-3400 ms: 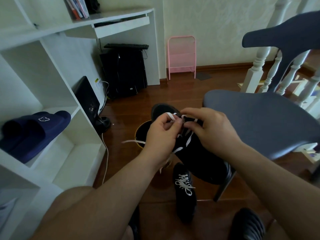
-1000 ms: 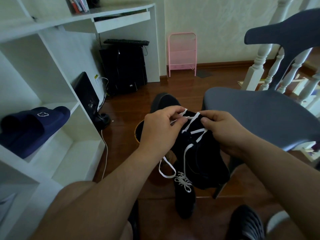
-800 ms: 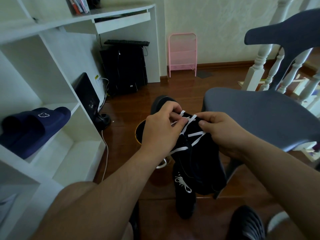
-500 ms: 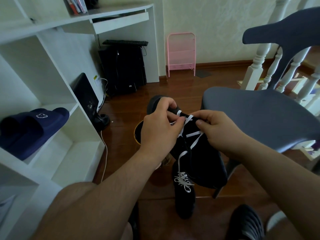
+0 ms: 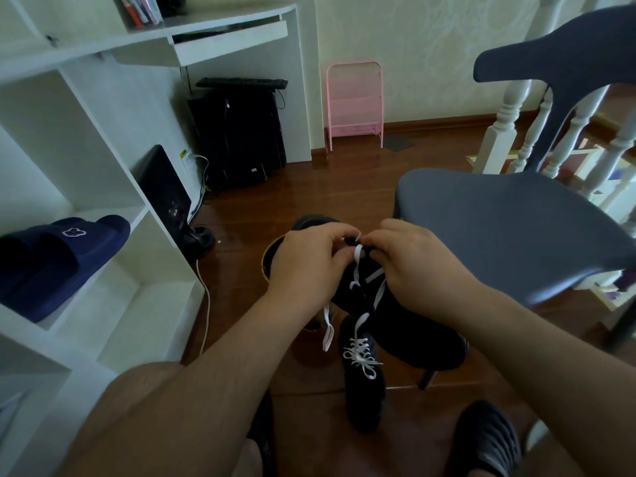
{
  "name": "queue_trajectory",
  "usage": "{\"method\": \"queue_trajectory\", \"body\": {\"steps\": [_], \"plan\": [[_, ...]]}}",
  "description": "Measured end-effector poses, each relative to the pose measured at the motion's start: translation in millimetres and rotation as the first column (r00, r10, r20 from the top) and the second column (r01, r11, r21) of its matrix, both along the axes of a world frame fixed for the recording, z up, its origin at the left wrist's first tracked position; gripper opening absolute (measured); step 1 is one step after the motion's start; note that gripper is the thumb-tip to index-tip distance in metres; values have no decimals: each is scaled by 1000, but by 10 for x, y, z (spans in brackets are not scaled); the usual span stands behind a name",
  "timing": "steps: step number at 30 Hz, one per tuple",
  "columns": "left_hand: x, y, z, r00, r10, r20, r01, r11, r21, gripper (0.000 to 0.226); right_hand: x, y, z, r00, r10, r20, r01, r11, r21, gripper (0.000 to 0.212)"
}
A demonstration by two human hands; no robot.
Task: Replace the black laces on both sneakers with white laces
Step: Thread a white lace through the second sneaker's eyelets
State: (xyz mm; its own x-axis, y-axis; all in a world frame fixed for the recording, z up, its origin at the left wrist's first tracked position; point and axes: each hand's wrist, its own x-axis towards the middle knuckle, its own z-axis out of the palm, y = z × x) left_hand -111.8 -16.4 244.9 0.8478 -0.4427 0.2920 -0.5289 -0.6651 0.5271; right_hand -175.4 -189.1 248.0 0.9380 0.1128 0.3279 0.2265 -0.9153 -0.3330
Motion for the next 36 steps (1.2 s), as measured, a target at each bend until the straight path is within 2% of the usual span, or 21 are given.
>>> {"method": "queue_trajectory", "body": {"steps": [2, 4, 6, 10, 12, 13, 14, 15, 16, 17, 18, 19, 20, 22, 25, 27, 29, 31, 32, 36], "plan": [[6, -5, -10, 970, -81, -231, 51, 990, -131, 24, -4, 3, -30, 1000, -5, 15, 6, 999, -40, 23], [24, -5, -1, 903, -99, -419, -12, 967, -254, 23, 0, 8, -49, 1000, 1, 17, 0, 996, -88, 26], [67, 5, -13, 912, -54, -407, -43, 973, -227, 16, 15, 28, -64, 1000, -5, 19, 8, 994, -112, 27], [130, 1, -27, 973, 4, -230, -11, 999, -30, 13, 27, 92, -67, 1000, -20, 8, 21, 991, -135, 30], [129, -34, -8, 976, -20, -218, 3, 997, -82, 15, 30, 112, -65, 1000, 6, 18, -4, 990, -140, 32], [116, -60, 33, 974, -44, -224, -6, 976, -216, 16, 35, 125, -72, 1000, 18, 13, -16, 989, -150, 32], [101, -81, 107, 970, -61, -234, -46, 905, -423, 18, 38, 141, -85, 1000, 26, -5, -26, 987, -156, 31], [101, -80, 203, 962, -82, -261, -115, 744, -658, 18, 38, 161, -104, 999, 27, -33, -31, 988, -153, 30], [111, -59, 313, 940, -146, -308, -193, 518, -834, 18, 39, 177, -130, 998, 20, -63, -28, 990, -136, 30], [139, -26, 385, 910, -241, -338, -256, 315, -914, 15, 44, 180, -152, 996, 3, -85, -12, 995, -103, 29], [156, 6, 418, 879, -324, -350, -298, 199, -934, 13, 50, 171, -163, 995, -21, -93, 17, 999, -48, 28], [165, 28, 405, 851, -365, -377, -324, 200, -925, 11, 57, 154, -160, 994, -55, -91, 58, 998, 23, 27], [142, 41, 383, 825, -382, -418, -328, 280, -902, 10, 66, 127, -147, 992, -94, -88, 103, 990, 95, 28], [76, 31, 306, 801, -358, -480, -267, 505, -821, 9, 73, 91, -90, 982, -160, -102, 178, 965, 195, 32], [19, 19, 261, 838, -275, -471, -147, 719, -680, 10, 62, 94, -47, 962, -237, -133, 269, 902, 338, 33], [24, 53, 201, 851, -194, -488, -96, 856, -509, 22, 65, 77, -47, 945, -287, -158, 328, 828, 456, 32], [8, 113, 116, 868, -88, -489, -49, 964, -261, 33, 78, 42, -54, 931, -321, -174, 360, 730, 581, 31], [-2, 158, 38, 910, 28, -414, -35, 999, -9, 35, 82, 25, -49, 925, -337, -178, 364, 645, 672, 30], [1, 174, 15, 919, 59, -390, -42, 998, 53, 35, 79, 27, -42, 924, -341, -171, 357, 613, 705, 30], [58, 178, -43, 869, 32, -495, -43, 999, -11, 42, 65, 83, -12, 924, -346, -161, 321, 475, 820, 28]]}}
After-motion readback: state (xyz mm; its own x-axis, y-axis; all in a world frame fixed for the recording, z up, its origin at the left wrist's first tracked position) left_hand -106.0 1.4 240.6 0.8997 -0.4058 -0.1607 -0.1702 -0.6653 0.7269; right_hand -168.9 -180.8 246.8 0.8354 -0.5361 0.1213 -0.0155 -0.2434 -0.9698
